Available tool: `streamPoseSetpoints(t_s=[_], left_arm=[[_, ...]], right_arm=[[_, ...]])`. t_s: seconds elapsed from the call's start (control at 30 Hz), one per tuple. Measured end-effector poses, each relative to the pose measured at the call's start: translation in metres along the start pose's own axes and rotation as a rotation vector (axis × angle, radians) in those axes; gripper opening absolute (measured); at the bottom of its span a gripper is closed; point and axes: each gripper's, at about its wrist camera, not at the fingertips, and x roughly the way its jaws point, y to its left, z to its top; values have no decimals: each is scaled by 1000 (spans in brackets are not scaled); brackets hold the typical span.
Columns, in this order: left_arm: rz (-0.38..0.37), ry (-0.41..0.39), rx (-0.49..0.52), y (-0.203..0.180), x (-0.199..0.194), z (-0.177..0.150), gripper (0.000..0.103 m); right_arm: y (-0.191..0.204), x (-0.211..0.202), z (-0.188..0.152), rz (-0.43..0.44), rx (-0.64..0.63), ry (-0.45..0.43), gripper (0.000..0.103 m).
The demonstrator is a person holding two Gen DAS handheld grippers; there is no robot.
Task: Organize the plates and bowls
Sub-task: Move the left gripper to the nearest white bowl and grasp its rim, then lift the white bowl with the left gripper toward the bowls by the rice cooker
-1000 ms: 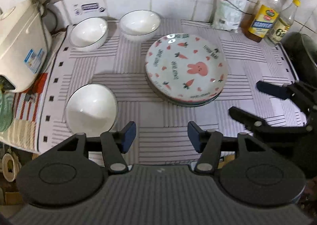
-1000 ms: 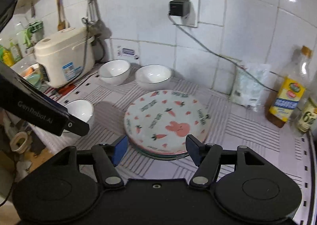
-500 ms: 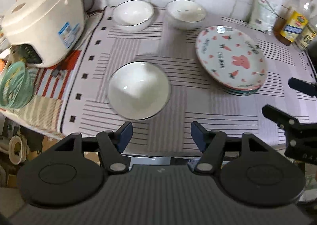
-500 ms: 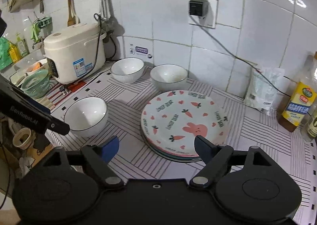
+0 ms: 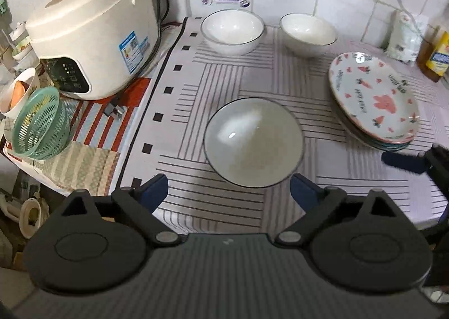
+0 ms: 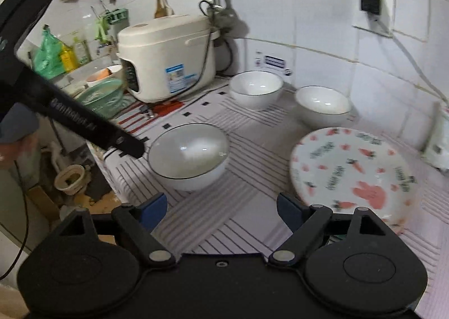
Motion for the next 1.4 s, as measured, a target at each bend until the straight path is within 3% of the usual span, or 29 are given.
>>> streamPoseSetpoints(t_s=[0.13, 0.33, 0.43, 0.53, 0.63, 0.73, 0.97, 1.2, 1.4], left_arm=[[-15, -20, -51, 8, 23, 1, 95], [-76, 33, -208, 27, 67, -1, 88], [-140, 48, -258, 34, 75, -9, 65], [-227, 66, -345, 42, 83, -15, 49], [-200, 29, -341, 38, 85, -14, 30], [-139, 29, -302, 32, 87, -9, 21], [-129, 5, -258, 22, 79, 5, 21], [-122, 7, -199, 12, 80, 35, 21], [-122, -14, -219, 14, 99, 46, 21]], right_arm=[[7, 26, -14, 54, 29, -36, 88], [24, 77, -22, 41, -29, -42, 88], [30, 97, -21, 47, -35, -33, 88], [38, 106, -19, 14, -97, -35, 88], [41, 113, -18, 24, -145, -49, 88], [34, 120, -14, 39, -104, -59, 88], [21, 123, -7, 69, -47, -65, 88], [10, 123, 8, 7, -38, -84, 88], [7, 132, 13, -71, -60, -99, 88]])
